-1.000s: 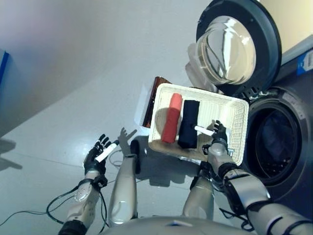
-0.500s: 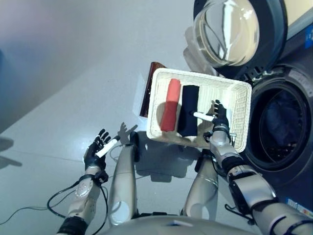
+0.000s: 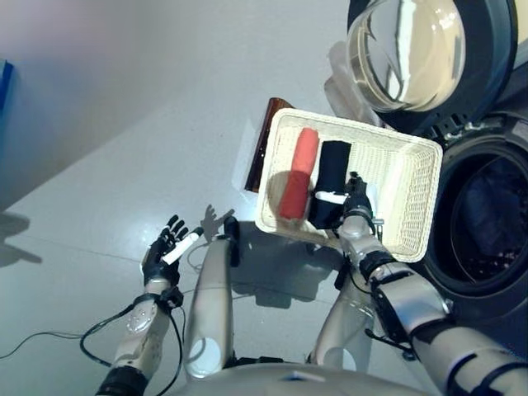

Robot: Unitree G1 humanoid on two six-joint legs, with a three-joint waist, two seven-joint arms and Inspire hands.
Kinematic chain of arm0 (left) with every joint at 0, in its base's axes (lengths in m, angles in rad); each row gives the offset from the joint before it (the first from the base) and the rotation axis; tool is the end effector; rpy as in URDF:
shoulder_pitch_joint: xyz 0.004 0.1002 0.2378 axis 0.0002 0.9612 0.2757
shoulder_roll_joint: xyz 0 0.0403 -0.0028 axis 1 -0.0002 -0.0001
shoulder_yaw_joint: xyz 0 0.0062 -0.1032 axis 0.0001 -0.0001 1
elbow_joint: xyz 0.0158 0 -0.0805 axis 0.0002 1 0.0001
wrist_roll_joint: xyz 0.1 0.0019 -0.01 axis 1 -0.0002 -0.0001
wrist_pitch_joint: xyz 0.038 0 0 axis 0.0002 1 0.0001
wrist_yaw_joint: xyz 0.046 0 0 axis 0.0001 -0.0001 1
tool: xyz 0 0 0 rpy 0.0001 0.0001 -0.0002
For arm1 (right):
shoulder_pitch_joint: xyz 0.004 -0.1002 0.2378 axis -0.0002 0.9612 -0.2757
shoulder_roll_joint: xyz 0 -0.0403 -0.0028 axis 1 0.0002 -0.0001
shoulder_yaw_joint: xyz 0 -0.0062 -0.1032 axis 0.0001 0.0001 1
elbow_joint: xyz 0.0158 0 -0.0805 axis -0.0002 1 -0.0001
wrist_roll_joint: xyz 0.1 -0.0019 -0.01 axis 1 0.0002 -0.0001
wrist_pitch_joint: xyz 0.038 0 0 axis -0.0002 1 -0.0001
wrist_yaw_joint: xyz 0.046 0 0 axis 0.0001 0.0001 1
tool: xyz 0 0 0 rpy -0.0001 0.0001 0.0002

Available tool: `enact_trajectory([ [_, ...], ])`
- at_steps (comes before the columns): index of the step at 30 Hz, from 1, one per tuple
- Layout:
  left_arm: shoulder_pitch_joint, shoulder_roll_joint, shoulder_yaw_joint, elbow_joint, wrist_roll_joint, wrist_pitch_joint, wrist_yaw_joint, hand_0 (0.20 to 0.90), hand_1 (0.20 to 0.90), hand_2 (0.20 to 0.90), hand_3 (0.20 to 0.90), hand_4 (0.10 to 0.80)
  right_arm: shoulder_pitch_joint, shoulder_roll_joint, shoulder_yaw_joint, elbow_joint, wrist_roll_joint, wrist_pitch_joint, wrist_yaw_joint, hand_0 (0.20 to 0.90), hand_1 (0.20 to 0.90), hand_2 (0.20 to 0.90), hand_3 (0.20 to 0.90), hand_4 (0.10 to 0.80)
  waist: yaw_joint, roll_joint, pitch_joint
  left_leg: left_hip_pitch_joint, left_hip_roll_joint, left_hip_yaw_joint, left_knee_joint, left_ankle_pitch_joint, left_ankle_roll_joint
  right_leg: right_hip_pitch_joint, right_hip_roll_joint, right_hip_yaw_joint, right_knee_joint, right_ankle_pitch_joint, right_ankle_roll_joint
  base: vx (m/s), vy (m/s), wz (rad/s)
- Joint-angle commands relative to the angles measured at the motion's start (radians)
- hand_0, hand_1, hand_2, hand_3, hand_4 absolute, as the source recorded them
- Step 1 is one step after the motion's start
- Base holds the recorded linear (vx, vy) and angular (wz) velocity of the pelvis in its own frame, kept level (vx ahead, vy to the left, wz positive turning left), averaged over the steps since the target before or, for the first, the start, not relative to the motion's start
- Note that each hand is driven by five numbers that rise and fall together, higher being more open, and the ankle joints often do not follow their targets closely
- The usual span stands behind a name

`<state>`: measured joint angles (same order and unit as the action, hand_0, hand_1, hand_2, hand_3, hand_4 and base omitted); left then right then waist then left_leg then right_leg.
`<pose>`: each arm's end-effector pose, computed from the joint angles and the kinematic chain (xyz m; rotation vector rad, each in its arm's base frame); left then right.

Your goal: Pick up the clothes and place them into the washing machine

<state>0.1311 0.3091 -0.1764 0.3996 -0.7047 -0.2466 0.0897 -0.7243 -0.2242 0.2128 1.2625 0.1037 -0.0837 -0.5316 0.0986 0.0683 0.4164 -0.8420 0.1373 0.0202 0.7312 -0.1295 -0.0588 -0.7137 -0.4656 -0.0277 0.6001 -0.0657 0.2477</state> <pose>0.1493 0.2082 -0.0348 -0.3286 0.3254 0.2297 0.3001 -0.1777 0.0135 -0.4334 0.3739 -0.4436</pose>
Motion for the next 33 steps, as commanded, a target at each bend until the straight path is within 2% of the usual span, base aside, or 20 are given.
enact_trajectory([
  [1,0.039,0.057,-0.003,-0.079,0.01,-0.062,0.003,0.9,0.9,0.9,0.9,0.8,-0.019,-0.012,0.032,-0.009,-0.065,-0.006,-0.004,0.9,0.9,0.9,0.9,0.8,0.031,0.022,-0.044,0.01,0.047,-0.062,0.018,-0.02,-0.082,-0.003,-0.035,0.042,-0.042,0.068,-0.009,-0.001,0.016,0.09],
  [6,0.032,0.066,-0.019,-0.083,0.015,-0.048,-0.002,0.9,0.9,0.9,0.9,0.8,-0.045,0.016,0.046,0.1,-0.136,0.066,0.012,0.9,0.9,0.9,0.9,0.8,0.052,0.029,-0.043,-0.01,0.031,-0.071,0.032,-0.026,-0.077,-0.006,-0.045,0.039,-0.038,0.069,-0.008,-0.007,0.011,0.08],
  [7,0.033,0.07,-0.019,-0.085,0.018,-0.046,-0.007,0.9,0.9,0.9,0.9,0.8,-0.044,0.016,0.051,0.12,-0.158,0.082,0.022,0.765,0.765,0.765,0.765,0.704,0.056,0.031,-0.043,-0.015,0.029,-0.072,0.037,-0.027,-0.076,-0.007,-0.047,0.039,-0.034,0.068,-0.008,0.0,0.0,0.0],
  [8,0.035,0.073,-0.021,-0.088,0.02,-0.041,-0.013,0.9,0.9,0.9,0.9,0.8,-0.042,0.017,0.052,0.142,-0.177,0.098,0.035,0.381,0.381,0.381,0.381,0.429,0.06,0.035,-0.044,-0.021,0.029,-0.074,0.042,-0.029,-0.075,-0.01,-0.048,0.039,-0.029,0.065,-0.008,0.083,-0.005,0.03],
  [9,0.04,0.077,-0.019,-0.091,0.021,-0.039,-0.018,0.9,0.9,0.9,0.9,0.8,-0.037,0.018,0.054,0.153,-0.193,0.109,0.045,0.2,0.2,0.2,0.2,0.3,0.068,0.039,-0.046,-0.015,0.035,-0.078,0.063,-0.069,-0.08,-0.004,-0.046,0.04,-0.003,0.024,-0.002,0.086,-0.006,0.08],
  [14,0.052,0.083,-0.011,-0.089,0.037,-0.02,-0.04,0.9,0.9,0.9,0.9,0.8,-0.002,0.001,0.066,0.192,-0.275,0.15,0.092,0.2,0.2,0.2,0.2,0.3,0.074,0.046,-0.051,-0.018,0.034,-0.079,0.07,-0.071,-0.078,-0.014,-0.05,0.044,0.009,0.02,-0.003,0.007,0.013,0.14],
  [15,0.05,0.083,-0.01,-0.09,0.037,-0.021,-0.04,0.9,0.9,0.9,0.9,0.8,-0.004,0.0,0.065,0.192,-0.275,0.15,0.091,0.2,0.2,0.2,0.2,0.3,0.071,0.043,-0.05,-0.027,0.026,-0.076,0.051,-0.032,-0.072,-0.02,-0.053,0.043,-0.015,0.058,-0.009,0.012,0.011,0.08],
  [16,0.053,0.08,-0.006,-0.09,0.04,-0.011,-0.045,0.9,0.9,0.9,0.9,0.8,0.014,-0.001,0.057,0.197,-0.277,0.156,0.101,0.2,0.2,0.2,0.2,0.3,0.072,0.044,-0.053,-0.018,0.037,-0.078,0.071,-0.072,-0.077,-0.017,-0.049,0.046,0.012,0.019,-0.003,0.012,0.005,0.03],
  [18,0.057,0.08,-0.005,-0.094,0.042,-0.004,-0.048,0.9,0.9,0.9,0.9,0.8,0.022,-0.007,0.047,0.203,-0.274,0.163,0.108,0.2,0.2,0.2,0.2,0.3,0.072,0.045,-0.055,-0.019,0.037,-0.078,0.072,-0.073,-0.077,-0.022,-0.048,0.048,0.017,0.016,-0.004,0.012,0.007,0.03],
  [19,0.057,0.08,-0.004,-0.097,0.041,-0.002,-0.048,0.9,0.9,0.9,0.9,0.8,0.024,-0.011,0.04,0.204,-0.27,0.165,0.109,0.2,0.2,0.2,0.2,0.3,0.069,0.043,-0.056,-0.03,0.03,-0.076,0.055,-0.034,-0.07,-0.031,-0.051,0.049,-0.003,0.053,-0.01,0.012,0.007,0.04],
  [20,0.06,0.081,-0.002,-0.098,0.043,0.001,-0.049,0.9,0.9,0.9,0.9,0.8,0.029,-0.014,0.035,0.205,-0.266,0.165,0.111,0.2,0.2,0.2,0.2,0.3,0.072,0.046,-0.058,-0.021,0.038,-0.079,0.078,-0.076,-0.076,-0.028,-0.047,0.051,0.024,0.012,-0.004,-0.079,0.02,0.0],
  [21,0.06,0.081,0.001,-0.099,0.045,0.001,-0.049,0.9,0.9,0.9,0.9,0.8,0.031,-0.019,0.027,0.207,-0.26,0.164,0.11,0.2,0.2,0.2,0.2,0.3,0.067,0.043,-0.059,-0.03,0.03,-0.077,0.058,-0.036,-0.07,-0.034,-0.051,0.052,0.001,0.05,-0.01,0.0,0.0,0.0],
  [24,0.065,0.081,0.011,-0.098,0.046,0.003,-0.05,0.9,0.9,0.9,0.9,0.8,0.05,-0.053,-0.014,0.203,-0.218,0.157,0.106,0.2,0.2,0.2,0.2,0.3,0.061,0.039,-0.064,-0.026,0.033,-0.077,0.058,-0.04,-0.07,-0.039,-0.048,0.057,0.008,0.045,-0.012,-0.023,0.005,-0.01],
  [29,0.064,0.082,0.028,-0.087,0.05,-0.002,-0.042,0.9,0.9,0.9,0.9,0.8,0.071,-0.111,-0.102,0.173,-0.09,0.113,0.081,0.2,0.2,0.2,0.2,0.3,0.048,0.031,-0.064,-0.014,0.041,-0.074,0.054,-0.044,-0.072,-0.043,-0.043,0.063,0.006,0.045,-0.011,0.003,-0.002,-0.01],
  [33,0.063,0.08,0.05,-0.071,0.044,-0.012,-0.023,0.9,0.9,0.9,0.9,0.8,0.107,-0.163,-0.235,0.073,0.168,0.002,0.058,0.2,0.2,0.2,0.2,0.3,0.023,0.016,-0.059,0.0,0.056,-0.069,0.052,-0.049,-0.075,-0.049,-0.034,0.073,0.003,0.047,-0.011,0.009,-0.021,-0.06],
])
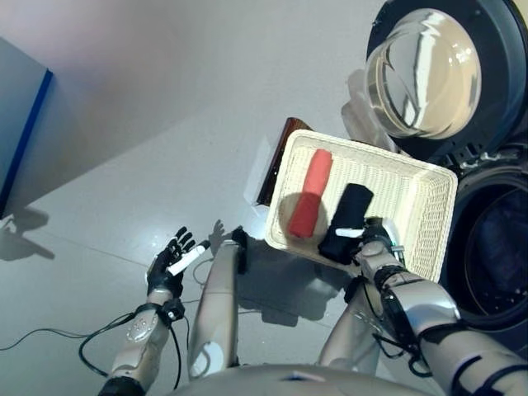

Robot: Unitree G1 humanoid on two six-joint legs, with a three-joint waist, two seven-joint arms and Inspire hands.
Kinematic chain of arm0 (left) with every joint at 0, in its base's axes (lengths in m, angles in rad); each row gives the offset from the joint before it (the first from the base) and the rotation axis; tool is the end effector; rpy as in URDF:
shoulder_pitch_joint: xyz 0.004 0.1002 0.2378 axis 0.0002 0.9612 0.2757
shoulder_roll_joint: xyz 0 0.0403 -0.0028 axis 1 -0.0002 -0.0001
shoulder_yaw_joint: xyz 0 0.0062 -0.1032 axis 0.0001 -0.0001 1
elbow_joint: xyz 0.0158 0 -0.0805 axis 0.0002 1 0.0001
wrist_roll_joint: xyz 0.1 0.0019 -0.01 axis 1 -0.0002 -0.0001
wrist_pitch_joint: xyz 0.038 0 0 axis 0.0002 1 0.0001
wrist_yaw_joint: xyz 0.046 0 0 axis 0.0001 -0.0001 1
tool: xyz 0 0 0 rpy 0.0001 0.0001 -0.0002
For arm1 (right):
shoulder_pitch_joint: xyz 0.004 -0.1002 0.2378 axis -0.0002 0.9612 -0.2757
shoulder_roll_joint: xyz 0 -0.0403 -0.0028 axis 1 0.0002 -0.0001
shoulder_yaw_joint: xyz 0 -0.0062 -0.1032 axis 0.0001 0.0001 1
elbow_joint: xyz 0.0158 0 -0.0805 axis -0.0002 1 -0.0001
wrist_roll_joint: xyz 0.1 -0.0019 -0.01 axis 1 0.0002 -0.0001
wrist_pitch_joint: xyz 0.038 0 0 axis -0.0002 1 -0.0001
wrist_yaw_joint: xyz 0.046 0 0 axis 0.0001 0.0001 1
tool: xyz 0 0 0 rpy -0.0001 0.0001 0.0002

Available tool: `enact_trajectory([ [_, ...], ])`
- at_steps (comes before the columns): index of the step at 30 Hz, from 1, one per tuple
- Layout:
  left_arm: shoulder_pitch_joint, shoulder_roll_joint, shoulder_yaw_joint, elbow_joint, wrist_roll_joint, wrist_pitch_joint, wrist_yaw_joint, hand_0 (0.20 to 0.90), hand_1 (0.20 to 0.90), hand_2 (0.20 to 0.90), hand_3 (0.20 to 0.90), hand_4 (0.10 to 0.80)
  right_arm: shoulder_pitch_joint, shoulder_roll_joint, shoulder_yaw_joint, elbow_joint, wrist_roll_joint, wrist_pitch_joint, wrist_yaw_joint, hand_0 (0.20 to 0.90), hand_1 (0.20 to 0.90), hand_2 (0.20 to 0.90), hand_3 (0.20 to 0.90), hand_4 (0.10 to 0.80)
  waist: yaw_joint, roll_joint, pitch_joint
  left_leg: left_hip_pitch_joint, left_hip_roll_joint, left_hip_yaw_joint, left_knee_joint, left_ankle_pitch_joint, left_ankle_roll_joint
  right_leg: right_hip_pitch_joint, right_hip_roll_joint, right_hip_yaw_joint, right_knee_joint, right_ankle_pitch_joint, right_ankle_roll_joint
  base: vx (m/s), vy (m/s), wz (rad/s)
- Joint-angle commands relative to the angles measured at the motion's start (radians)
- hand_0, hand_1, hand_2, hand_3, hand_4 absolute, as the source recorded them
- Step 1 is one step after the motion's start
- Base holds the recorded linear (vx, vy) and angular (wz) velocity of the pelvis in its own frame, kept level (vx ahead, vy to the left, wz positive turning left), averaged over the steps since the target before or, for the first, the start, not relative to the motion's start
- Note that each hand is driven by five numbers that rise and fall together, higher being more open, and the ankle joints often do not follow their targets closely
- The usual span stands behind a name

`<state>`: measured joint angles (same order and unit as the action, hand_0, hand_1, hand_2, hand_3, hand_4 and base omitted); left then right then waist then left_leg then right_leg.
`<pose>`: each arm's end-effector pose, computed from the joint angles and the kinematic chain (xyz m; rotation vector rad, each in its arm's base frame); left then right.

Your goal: Pick up the clothes and place them into the washing machine

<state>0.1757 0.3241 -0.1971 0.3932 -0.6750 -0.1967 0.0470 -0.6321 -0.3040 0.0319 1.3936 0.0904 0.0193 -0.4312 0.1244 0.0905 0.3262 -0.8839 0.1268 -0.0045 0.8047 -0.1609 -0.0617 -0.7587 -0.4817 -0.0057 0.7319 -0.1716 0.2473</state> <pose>0.1355 0.2086 -0.0419 -0.2944 0.4114 0.1662 0.2590 -0.2304 -0.0209 -0.3841 0.7131 -0.5543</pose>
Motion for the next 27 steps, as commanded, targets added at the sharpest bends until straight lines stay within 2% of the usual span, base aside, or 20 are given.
enact_trajectory([
  [1,0.016,0.065,0.078,-0.058,0.011,-0.062,0.028,0.9,0.9,0.9,0.9,0.8,0.031,-0.092,-0.078,-0.09,0.239,-0.129,-0.045,0.2,0.2,0.2,0.2,0.3,-0.013,-0.011,0.033,0.045,0.07,-0.04,-0.023,-0.018,-0.073,-0.007,-0.014,0.054,-0.132,0.154,-0.01,0.0,-0.028,-0.1],
  [4,0.023,0.057,0.092,-0.048,-0.005,-0.067,0.038,0.9,0.9,0.9,0.9,0.8,0.071,-0.106,-0.162,-0.149,0.397,-0.207,-0.039,0.2,0.2,0.2,0.2,0.3,-0.034,-0.019,0.036,0.055,0.081,-0.033,-0.029,-0.021,-0.076,-0.007,-0.008,0.059,-0.141,0.155,-0.01,0.0,-0.024,-0.18],
  [5,0.026,0.052,0.097,-0.044,-0.013,-0.071,0.041,0.9,0.9,0.9,0.9,0.8,0.09,-0.109,-0.215,-0.21,0.5,-0.268,-0.033,0.2,0.2,0.2,0.2,0.3,-0.05,-0.021,0.038,0.059,0.089,-0.029,-0.033,-0.022,-0.08,-0.008,-0.006,0.061,-0.147,0.155,-0.01,0.0,-0.027,-0.13],
  [6,0.027,0.053,0.097,-0.044,-0.013,-0.071,0.041,0.9,0.9,0.9,0.9,0.8,0.092,-0.109,-0.215,-0.211,0.501,-0.268,-0.033,0.2,0.2,0.2,0.2,0.3,-0.049,-0.021,0.038,0.06,0.089,-0.029,-0.033,-0.022,-0.08,-0.008,-0.005,0.061,-0.147,0.155,-0.01,0.005,-0.024,-0.12],
  [10,0.028,0.038,0.091,-0.034,-0.034,-0.079,0.04,0.9,0.9,0.9,0.9,0.8,0.124,-0.113,-0.307,-0.283,0.647,-0.358,-0.023,0.2,0.2,0.2,0.2,0.3,-0.073,-0.017,0.039,0.067,0.096,-0.026,-0.038,-0.025,-0.084,-0.012,-0.001,0.064,-0.15,0.154,-0.008,0.01,-0.014,-0.16],
  [16,0.033,0.018,0.074,-0.034,-0.052,-0.098,0.039,0.9,0.9,0.9,0.9,0.8,0.145,-0.126,-0.394,-0.411,0.689,-0.459,-0.075,0.2,0.2,0.2,0.2,0.3,-0.092,-0.001,0.04,0.07,0.104,-0.024,-0.048,-0.023,-0.09,-0.013,0.001,0.064,-0.146,0.143,-0.006,0.007,-0.01,-0.06],
  [19,0.041,0.012,0.061,-0.029,-0.064,-0.099,0.048,0.9,0.9,0.9,0.9,0.8,0.093,-0.152,-0.523,-0.411,0.828,-0.564,-0.135,0.2,0.2,0.2,0.2,0.3,-0.095,0.011,0.03,0.067,0.102,-0.028,-0.054,-0.027,-0.094,-0.016,0.001,0.062,-0.137,0.135,-0.004,0.037,0.0,0.0],
  [22,0.037,0.016,0.044,-0.021,-0.067,-0.085,0.055,0.9,0.9,0.9,0.9,0.8,0.058,-0.173,-0.588,-0.358,0.94,-0.599,-0.137,0.2,0.2,0.2,0.2,0.3,-0.091,0.015,0.025,0.063,0.103,-0.029,-0.055,-0.03,-0.095,-0.018,-0.001,0.061,-0.134,0.13,-0.004,0.0,0.0,0.0],
  [27,0.035,0.033,0.016,-0.027,-0.091,-0.051,0.055,0.9,0.9,0.9,0.9,0.8,-0.022,-0.256,-0.679,-0.188,1.21,-0.603,-0.129,0.2,0.2,0.2,0.2,0.3,-0.086,0.023,0.01,0.054,0.103,-0.025,-0.062,-0.031,-0.099,-0.035,0.003,0.069,-0.13,0.125,-0.005,0.0,0.0,0.0],
])
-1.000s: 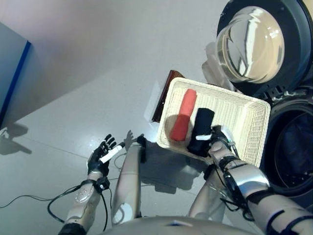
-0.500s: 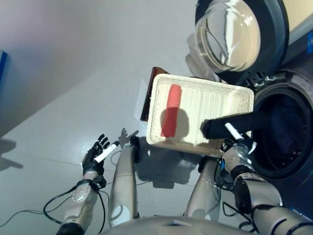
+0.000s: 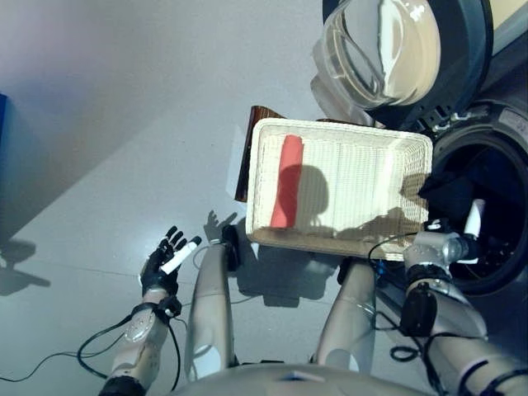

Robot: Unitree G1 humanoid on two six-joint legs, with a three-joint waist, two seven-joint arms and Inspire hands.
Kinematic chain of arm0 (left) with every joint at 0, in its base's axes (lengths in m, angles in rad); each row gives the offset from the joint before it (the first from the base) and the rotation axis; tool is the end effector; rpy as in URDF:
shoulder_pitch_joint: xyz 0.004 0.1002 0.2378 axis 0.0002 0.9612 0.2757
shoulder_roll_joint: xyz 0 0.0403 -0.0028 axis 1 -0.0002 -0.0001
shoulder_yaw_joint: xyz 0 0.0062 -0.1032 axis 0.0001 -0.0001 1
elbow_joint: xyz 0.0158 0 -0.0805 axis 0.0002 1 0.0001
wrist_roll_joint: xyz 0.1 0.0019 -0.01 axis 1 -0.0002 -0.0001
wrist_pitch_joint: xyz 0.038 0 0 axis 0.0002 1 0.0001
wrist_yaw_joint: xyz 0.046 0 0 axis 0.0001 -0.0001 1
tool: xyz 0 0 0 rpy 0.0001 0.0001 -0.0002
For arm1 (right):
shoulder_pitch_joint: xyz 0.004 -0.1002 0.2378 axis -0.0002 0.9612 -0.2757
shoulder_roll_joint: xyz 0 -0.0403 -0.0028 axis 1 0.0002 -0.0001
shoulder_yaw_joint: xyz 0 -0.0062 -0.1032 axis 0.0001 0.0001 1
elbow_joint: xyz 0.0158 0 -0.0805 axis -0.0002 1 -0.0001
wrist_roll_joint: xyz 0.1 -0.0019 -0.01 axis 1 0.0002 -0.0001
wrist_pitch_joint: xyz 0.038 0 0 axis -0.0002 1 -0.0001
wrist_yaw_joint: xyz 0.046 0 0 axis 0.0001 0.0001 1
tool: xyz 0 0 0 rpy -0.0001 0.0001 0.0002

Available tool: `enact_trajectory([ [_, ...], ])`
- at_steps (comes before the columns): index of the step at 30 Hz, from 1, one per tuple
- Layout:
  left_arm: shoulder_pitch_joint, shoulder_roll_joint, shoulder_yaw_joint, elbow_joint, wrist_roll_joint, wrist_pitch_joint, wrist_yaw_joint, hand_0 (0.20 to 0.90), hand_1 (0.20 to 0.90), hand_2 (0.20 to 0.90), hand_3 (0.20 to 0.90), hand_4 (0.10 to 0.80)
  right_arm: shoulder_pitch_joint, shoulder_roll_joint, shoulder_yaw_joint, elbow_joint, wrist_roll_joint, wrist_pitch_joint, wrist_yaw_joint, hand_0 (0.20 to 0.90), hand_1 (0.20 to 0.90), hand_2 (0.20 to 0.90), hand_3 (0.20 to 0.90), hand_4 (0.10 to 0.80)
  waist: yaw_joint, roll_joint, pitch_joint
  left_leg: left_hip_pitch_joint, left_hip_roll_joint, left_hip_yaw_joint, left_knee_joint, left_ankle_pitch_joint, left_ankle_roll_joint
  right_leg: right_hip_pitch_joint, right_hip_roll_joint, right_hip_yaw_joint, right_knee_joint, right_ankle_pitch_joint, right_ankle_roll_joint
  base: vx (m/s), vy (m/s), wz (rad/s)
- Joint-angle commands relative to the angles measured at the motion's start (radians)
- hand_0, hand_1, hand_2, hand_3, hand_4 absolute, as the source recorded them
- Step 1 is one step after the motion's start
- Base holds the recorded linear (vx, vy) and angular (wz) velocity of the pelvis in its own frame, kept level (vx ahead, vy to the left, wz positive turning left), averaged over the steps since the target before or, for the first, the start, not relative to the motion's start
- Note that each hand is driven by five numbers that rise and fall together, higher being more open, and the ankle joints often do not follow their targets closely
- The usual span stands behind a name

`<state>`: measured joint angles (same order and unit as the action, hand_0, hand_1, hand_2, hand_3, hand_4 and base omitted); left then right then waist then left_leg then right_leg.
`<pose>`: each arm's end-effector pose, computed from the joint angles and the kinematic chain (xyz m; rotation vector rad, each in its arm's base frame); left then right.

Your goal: Pick up the clothes and place them into the washing machine

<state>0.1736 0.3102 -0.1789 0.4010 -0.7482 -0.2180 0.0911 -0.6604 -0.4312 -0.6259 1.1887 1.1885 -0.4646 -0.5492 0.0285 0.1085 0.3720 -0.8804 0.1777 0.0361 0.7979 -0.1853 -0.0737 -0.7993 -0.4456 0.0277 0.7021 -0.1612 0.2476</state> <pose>0.1361 0.2097 -0.0420 -0.3659 0.3954 0.2602 0.2604 -0.3218 0.0476 1.2214 -0.0598 -1.4909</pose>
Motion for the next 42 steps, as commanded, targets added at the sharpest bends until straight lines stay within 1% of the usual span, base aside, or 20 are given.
enact_trajectory([
  [1,0.038,0.048,-0.008,-0.036,-0.022,-0.023,0.009,0.9,0.9,0.9,0.9,0.8,-0.007,-0.14,-0.027,0.037,0.129,-0.119,-0.018,0.2,0.2,0.2,0.2,0.3,0.011,0.007,-0.037,0.049,0.053,-0.063,-0.057,-0.005,-0.087,0.002,-0.032,0.038,-0.101,0.114,-0.005,0.006,0.006,-0.05],
  [5,0.051,0.054,-0.029,-0.051,-0.034,-0.012,-0.003,0.9,0.9,0.9,0.9,0.8,-0.041,-0.185,-0.031,0.075,0.145,-0.113,-0.045,0.2,0.2,0.2,0.2,0.3,0.013,0.017,-0.043,0.046,0.053,-0.057,-0.061,-0.004,-0.087,-0.015,-0.032,0.052,-0.097,0.114,-0.005,0.004,0.008,-0.09],
  [7,0.056,0.059,-0.033,-0.051,-0.034,-0.012,-0.01,0.9,0.9,0.9,0.9,0.8,-0.038,-0.226,-0.034,0.097,0.127,-0.09,-0.061,0.2,0.2,0.2,0.2,0.3,0.012,0.024,-0.046,0.044,0.054,-0.054,-0.061,-0.003,-0.087,-0.019,-0.034,0.055,-0.093,0.113,-0.006,0.0,0.0,0.0],
  [8,0.055,0.066,-0.032,-0.05,-0.036,-0.016,-0.012,0.9,0.9,0.9,0.9,0.8,-0.048,-0.256,-0.01,0.112,0.101,-0.071,-0.069,0.2,0.2,0.2,0.2,0.3,0.015,0.026,-0.049,0.044,0.053,-0.052,-0.061,-0.002,-0.087,-0.021,-0.034,0.058,-0.093,0.114,-0.005,0.0,0.0,0.0],
  [10,0.061,0.07,-0.023,-0.051,-0.031,-0.022,-0.014,0.9,0.9,0.9,0.9,0.8,-0.049,-0.305,-0.018,0.11,0.083,-0.072,-0.081,0.2,0.2,0.2,0.2,0.3,0.01,0.031,-0.052,0.042,0.053,-0.051,-0.06,-0.002,-0.088,-0.028,-0.034,0.061,-0.091,0.114,-0.005,0.0,0.0,0.0],
  [11,0.067,0.08,-0.024,-0.052,-0.028,-0.026,-0.019,0.9,0.9,0.9,0.9,0.8,-0.054,-0.378,-0.016,0.127,0.067,-0.054,-0.085,0.2,0.2,0.2,0.2,0.3,0.014,0.034,-0.059,0.04,0.054,-0.05,-0.06,-0.003,-0.089,-0.034,-0.034,0.062,-0.089,0.114,-0.003,0.0,0.0,0.0],
  [12,0.066,0.077,-0.027,-0.052,-0.028,-0.026,-0.02,0.9,0.9,0.9,0.9,0.8,-0.059,-0.388,-0.013,0.135,0.068,-0.05,-0.083,0.2,0.2,0.2,0.2,0.3,0.015,0.038,-0.06,0.038,0.054,-0.049,-0.061,-0.003,-0.089,-0.037,-0.034,0.063,-0.089,0.114,-0.003,0.001,0.003,-0.03],
  [13,0.069,0.081,-0.026,-0.05,-0.027,-0.028,-0.023,0.9,0.9,0.9,0.9,0.8,-0.062,-0.432,-0.008,0.138,0.052,-0.053,-0.094,0.2,0.2,0.2,0.2,0.3,0.013,0.038,-0.063,0.037,0.055,-0.048,-0.063,-0.001,-0.09,-0.04,-0.032,0.065,-0.091,0.115,-0.001,0.0,0.0,0.0],
  [14,0.069,0.08,-0.029,-0.052,-0.025,-0.028,-0.026,0.9,0.9,0.9,0.9,0.8,-0.06,-0.452,-0.013,0.138,0.053,-0.056,-0.093,0.2,0.2,0.2,0.2,0.3,0.01,0.039,-0.064,0.035,0.056,-0.048,-0.062,0.0,-0.091,-0.042,-0.031,0.066,-0.091,0.115,-0.001,0.0,0.0,0.0],
  [18,0.067,0.083,-0.04,-0.046,-0.025,-0.028,-0.027,0.9,0.9,0.9,0.9,0.8,-0.056,-0.491,-0.023,0.135,0.064,-0.079,-0.092,0.2,0.2,0.2,0.2,0.3,0.004,0.037,-0.066,0.032,0.061,-0.047,-0.06,0.001,-0.092,-0.048,-0.03,0.067,-0.089,0.118,0.0,0.0,-0.001,-0.01],
  [23,0.046,0.084,-0.043,-0.029,-0.021,-0.032,-0.02,0.9,0.9,0.9,0.9,0.8,-0.043,-0.459,-0.006,0.154,0.072,-0.079,-0.072,0.2,0.2,0.2,0.2,0.3,-0.003,0.028,-0.072,0.028,0.065,-0.042,-0.056,-0.001,-0.092,-0.055,-0.024,0.068,-0.086,0.12,-0.002,0.0,0.0,0.0],
  [24,0.042,0.083,-0.041,-0.024,-0.021,-0.033,-0.02,0.9,0.9,0.9,0.9,0.8,-0.04,-0.452,-0.005,0.159,0.074,-0.079,-0.068,0.48,0.48,0.48,0.48,0.5,-0.004,0.026,-0.073,0.028,0.066,-0.043,-0.057,-0.001,-0.092,-0.055,-0.024,0.068,-0.086,0.121,-0.001,0.0,0.0,0.0],
  [25,0.038,0.083,-0.041,-0.02,-0.021,-0.032,-0.019,0.9,0.9,0.9,0.9,0.8,-0.04,-0.443,-0.004,0.166,0.08,-0.077,-0.063,0.9,0.9,0.9,0.9,0.8,-0.004,0.025,-0.074,0.026,0.066,-0.042,-0.057,-0.001,-0.092,-0.055,-0.025,0.068,-0.087,0.121,-0.002,0.0,0.0,0.0],
  [28,0.039,0.076,-0.031,-0.023,-0.027,-0.033,-0.016,0.9,0.9,0.9,0.9,0.8,-0.049,-0.398,0.011,0.165,0.091,-0.074,-0.045,0.9,0.9,0.9,0.9,0.8,0.0,0.024,-0.077,0.024,0.064,-0.041,-0.058,0.003,-0.092,-0.052,-0.026,0.065,-0.094,0.126,-0.003,0.0,0.0,0.0],
  [29,0.038,0.072,-0.028,-0.02,-0.03,-0.032,-0.014,0.9,0.9,0.9,0.9,0.8,-0.055,-0.363,0.02,0.16,0.1,-0.072,-0.033,0.9,0.9,0.9,0.9,0.8,0.004,0.025,-0.076,0.024,0.063,-0.04,-0.061,0.005,-0.092,-0.048,-0.026,0.064,-0.097,0.127,-0.004,0.0,0.0,0.0],
  [30,0.039,0.072,-0.026,-0.02,-0.03,-0.032,-0.014,0.9,0.9,0.9,0.9,0.8,-0.055,-0.358,0.021,0.157,0.1,-0.074,-0.033,0.9,0.9,0.9,0.9,0.8,0.002,0.024,-0.075,0.025,0.063,-0.04,-0.062,0.006,-0.092,-0.047,-0.025,0.063,-0.099,0.128,-0.004,0.0,0.0,0.0],
  [31,0.038,0.066,-0.027,-0.021,-0.035,-0.036,-0.012,0.9,0.9,0.9,0.9,0.8,-0.064,-0.308,0.045,0.14,0.097,-0.067,-0.013,0.9,0.9,0.9,0.9,0.8,0.008,0.023,-0.072,0.026,0.059,-0.039,-0.062,0.008,-0.091,-0.042,-0.023,0.061,-0.102,0.131,-0.006,0.0,0.0,0.0],
  [32,0.037,0.064,-0.025,-0.021,-0.034,-0.038,-0.012,0.9,0.9,0.9,0.9,0.8,-0.066,-0.284,0.049,0.131,0.097,-0.068,-0.007,0.9,0.9,0.9,0.9,0.8,0.008,0.022,-0.069,0.027,0.058,-0.039,-0.062,0.009,-0.09,-0.037,-0.022,0.058,-0.107,0.134,-0.007,0.0,0.0,0.0],
  [39,0.041,0.058,-0.026,-0.02,-0.041,-0.036,-0.022,0.9,0.9,0.9,0.9,0.8,-0.08,-0.187,0.105,0.096,0.065,-0.041,0.02,0.9,0.9,0.9,0.9,0.8,0.016,0.008,-0.054,0.034,0.052,-0.043,-0.073,0.02,-0.088,-0.004,-0.026,0.041,-0.136,0.148,-0.006,-0.027,0.006,-0.01],
  [42,0.046,0.053,-0.019,-0.026,-0.053,-0.042,-0.026,0.9,0.9,0.9,0.9,0.8,-0.061,-0.095,0.201,0.04,-0.01,-0.009,0.066,0.9,0.9,0.9,0.9,0.8,0.021,-0.004,-0.045,0.049,0.048,-0.044,-0.081,0.028,-0.087,0.019,-0.026,0.037,-0.146,0.158,-0.006,0.0,0.0,0.0],
])
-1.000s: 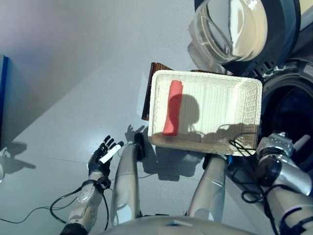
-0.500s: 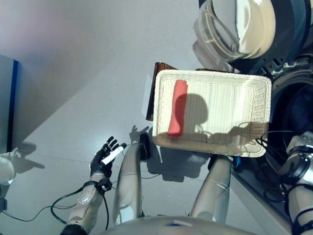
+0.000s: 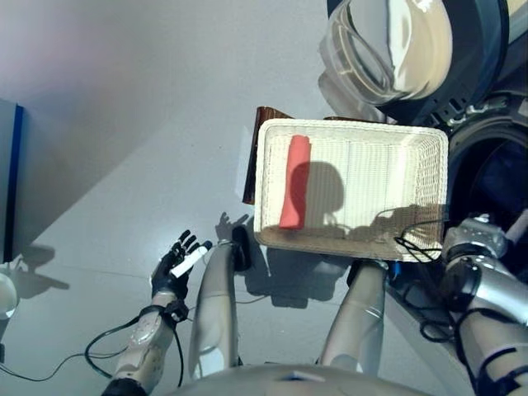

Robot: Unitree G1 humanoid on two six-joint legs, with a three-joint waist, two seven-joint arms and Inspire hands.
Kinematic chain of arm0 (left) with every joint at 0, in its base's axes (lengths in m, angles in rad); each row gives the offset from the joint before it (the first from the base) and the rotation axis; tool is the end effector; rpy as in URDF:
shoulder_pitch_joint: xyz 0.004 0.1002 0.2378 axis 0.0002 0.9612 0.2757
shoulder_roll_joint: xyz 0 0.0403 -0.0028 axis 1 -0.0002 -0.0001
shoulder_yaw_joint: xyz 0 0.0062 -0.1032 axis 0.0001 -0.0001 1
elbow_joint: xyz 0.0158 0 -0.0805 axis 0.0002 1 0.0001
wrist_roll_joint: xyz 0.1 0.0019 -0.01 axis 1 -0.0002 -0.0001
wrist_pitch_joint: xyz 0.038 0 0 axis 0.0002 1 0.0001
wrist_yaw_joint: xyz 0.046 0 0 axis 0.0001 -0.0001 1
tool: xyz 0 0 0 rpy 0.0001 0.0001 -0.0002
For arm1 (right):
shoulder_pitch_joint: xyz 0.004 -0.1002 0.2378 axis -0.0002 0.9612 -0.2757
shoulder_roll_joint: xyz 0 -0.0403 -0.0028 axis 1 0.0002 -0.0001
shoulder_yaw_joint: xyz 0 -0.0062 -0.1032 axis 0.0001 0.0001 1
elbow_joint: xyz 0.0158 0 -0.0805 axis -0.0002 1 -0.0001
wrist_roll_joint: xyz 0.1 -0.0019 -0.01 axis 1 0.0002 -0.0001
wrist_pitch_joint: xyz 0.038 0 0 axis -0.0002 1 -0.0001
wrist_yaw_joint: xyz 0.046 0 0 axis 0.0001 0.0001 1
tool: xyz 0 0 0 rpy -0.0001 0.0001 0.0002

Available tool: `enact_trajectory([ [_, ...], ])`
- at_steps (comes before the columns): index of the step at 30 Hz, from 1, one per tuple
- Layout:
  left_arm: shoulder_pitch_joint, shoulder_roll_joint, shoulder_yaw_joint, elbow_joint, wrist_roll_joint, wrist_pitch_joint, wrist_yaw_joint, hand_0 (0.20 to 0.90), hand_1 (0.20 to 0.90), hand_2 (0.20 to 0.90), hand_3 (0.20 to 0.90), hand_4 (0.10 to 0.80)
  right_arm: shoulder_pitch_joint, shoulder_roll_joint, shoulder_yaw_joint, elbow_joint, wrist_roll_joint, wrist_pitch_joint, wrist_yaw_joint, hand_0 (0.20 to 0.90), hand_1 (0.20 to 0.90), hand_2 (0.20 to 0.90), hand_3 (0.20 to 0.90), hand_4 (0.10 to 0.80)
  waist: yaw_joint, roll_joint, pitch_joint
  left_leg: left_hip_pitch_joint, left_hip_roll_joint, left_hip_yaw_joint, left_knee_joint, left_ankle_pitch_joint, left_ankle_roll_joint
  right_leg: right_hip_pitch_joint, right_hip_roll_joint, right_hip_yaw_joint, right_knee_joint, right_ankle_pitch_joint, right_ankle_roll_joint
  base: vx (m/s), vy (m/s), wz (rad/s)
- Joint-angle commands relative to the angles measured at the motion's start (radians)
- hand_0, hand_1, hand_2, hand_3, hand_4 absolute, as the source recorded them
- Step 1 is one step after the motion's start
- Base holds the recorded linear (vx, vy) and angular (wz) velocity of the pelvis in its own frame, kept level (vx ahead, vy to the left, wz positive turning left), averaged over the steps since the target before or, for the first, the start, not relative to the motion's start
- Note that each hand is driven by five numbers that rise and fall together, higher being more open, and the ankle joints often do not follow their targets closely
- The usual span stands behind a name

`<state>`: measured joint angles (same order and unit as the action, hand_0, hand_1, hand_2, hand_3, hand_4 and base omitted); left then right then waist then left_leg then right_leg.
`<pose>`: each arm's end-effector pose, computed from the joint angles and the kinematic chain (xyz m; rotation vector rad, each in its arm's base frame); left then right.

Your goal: Pick up the clothes and place them into the washing machine

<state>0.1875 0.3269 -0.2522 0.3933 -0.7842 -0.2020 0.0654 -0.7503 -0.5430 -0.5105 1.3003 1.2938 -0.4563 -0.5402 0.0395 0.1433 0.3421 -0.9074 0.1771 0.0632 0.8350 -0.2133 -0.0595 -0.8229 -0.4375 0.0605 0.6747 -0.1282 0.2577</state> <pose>0.1300 0.2012 -0.0462 -0.3855 0.4484 0.1849 0.2696 -0.3381 0.0728 1.2210 -0.0880 -1.4748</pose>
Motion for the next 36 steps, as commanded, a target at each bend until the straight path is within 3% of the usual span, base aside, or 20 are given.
enact_trajectory([
  [1,0.032,0.034,0.061,-0.02,-0.019,-0.061,-0.001,0.9,0.9,0.9,0.9,0.8,0.045,0.053,0.134,-0.1,-0.163,-0.002,0.07,0.9,0.9,0.9,0.9,0.8,0.01,-0.045,-0.011,0.082,0.047,-0.071,-0.119,0.059,-0.101,0.05,-0.033,0.005,-0.122,0.129,-0.017,-0.034,0.0,-0.04],
  [6,0.044,0.025,0.098,-0.018,-0.007,-0.074,0.004,0.9,0.9,0.9,0.9,0.8,0.174,0.227,0.334,-0.359,-0.389,0.016,0.1,0.9,0.9,0.9,0.9,0.8,-0.008,-0.078,0.002,0.087,0.051,-0.072,-0.123,0.072,-0.103,0.056,-0.027,0.008,-0.132,0.144,-0.026,-0.044,-0.011,-0.01],
  [15,0.03,0.006,0.128,-0.022,0.047,-0.099,0.014,0.9,0.9,0.9,0.9,0.8,0.154,0.354,0.573,-0.415,-0.762,0.141,0.052,0.9,0.9,0.9,0.9,0.8,0.017,-0.084,0.005,0.093,0.047,-0.082,-0.134,0.093,-0.105,0.092,-0.031,-0.015,-0.153,0.155,-0.029,-0.011,-0.009,0.03],
  [24,0.009,0.026,0.107,-0.049,0.079,-0.105,0.032,0.9,0.9,0.9,0.9,0.8,0.069,0.413,0.65,-0.317,-0.967,0.238,-0.012,0.9,0.9,0.9,0.9,0.8,0.061,-0.078,0.019,0.096,0.022,-0.092,-0.144,0.114,-0.108,0.146,-0.055,-0.048,-0.163,0.161,-0.022,-0.004,-0.017,0.14],
  [36,-0.006,0.065,0.102,-0.07,0.112,-0.089,0.055,0.9,0.9,0.9,0.9,0.8,0.016,0.482,0.616,-0.091,-0.956,0.297,-0.064,0.9,0.9,0.9,0.9,0.8,0.113,-0.112,0.011,0.096,0.0,-0.123,-0.148,0.108,-0.103,0.235,-0.075,-0.122,-0.226,0.178,-0.012,0.022,-0.004,0.19],
])
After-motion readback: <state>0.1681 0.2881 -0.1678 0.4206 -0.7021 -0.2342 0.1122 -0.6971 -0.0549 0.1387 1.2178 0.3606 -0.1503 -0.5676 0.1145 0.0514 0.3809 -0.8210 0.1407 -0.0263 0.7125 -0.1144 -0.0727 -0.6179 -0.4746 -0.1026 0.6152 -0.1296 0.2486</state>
